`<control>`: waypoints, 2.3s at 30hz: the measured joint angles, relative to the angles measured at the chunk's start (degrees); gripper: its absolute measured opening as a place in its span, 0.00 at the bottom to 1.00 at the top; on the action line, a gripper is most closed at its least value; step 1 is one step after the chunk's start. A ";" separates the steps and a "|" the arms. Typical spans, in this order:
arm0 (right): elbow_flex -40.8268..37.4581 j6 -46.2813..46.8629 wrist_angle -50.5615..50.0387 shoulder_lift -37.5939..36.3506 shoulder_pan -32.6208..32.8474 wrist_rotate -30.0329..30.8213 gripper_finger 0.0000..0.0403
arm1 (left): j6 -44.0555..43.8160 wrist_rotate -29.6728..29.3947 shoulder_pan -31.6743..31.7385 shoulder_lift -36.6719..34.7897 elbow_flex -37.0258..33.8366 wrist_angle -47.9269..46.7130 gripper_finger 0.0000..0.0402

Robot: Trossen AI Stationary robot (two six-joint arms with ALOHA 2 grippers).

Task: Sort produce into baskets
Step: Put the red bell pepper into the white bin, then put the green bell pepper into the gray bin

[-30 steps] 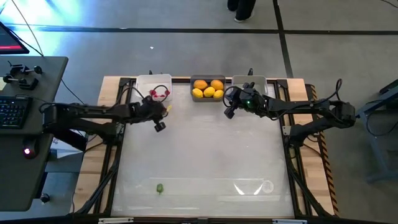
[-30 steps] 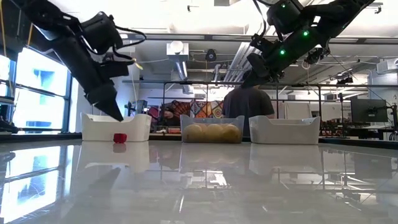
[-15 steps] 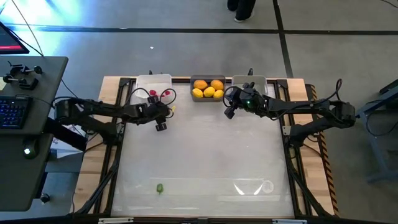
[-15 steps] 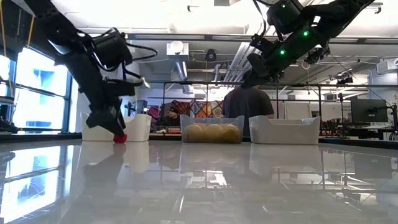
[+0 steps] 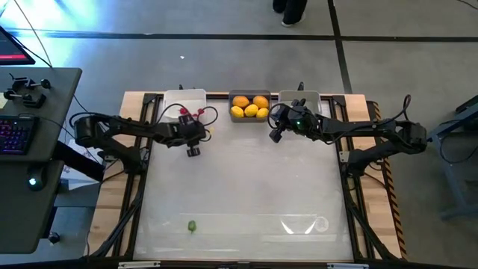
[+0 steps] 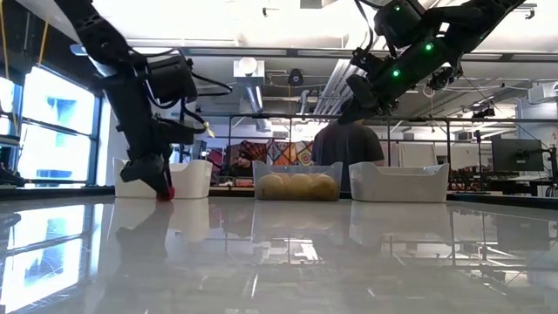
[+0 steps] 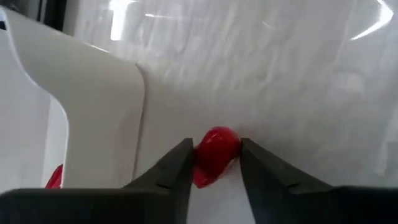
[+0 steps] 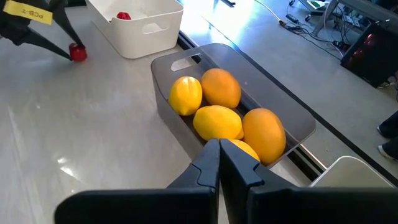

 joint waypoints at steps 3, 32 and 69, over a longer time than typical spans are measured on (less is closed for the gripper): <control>0.00 0.00 -0.02 0.00 0.00 0.00 0.00 | -0.58 0.76 -0.97 0.09 1.71 -2.88 0.18; 0.00 0.66 -0.70 0.00 0.00 0.00 0.00 | -10.89 -2.62 21.20 -7.24 10.54 -5.51 0.13; 1.27 5.29 27.33 18.95 19.28 -10.75 0.00 | -6.53 5.39 -4.45 -34.82 -22.99 38.55 0.02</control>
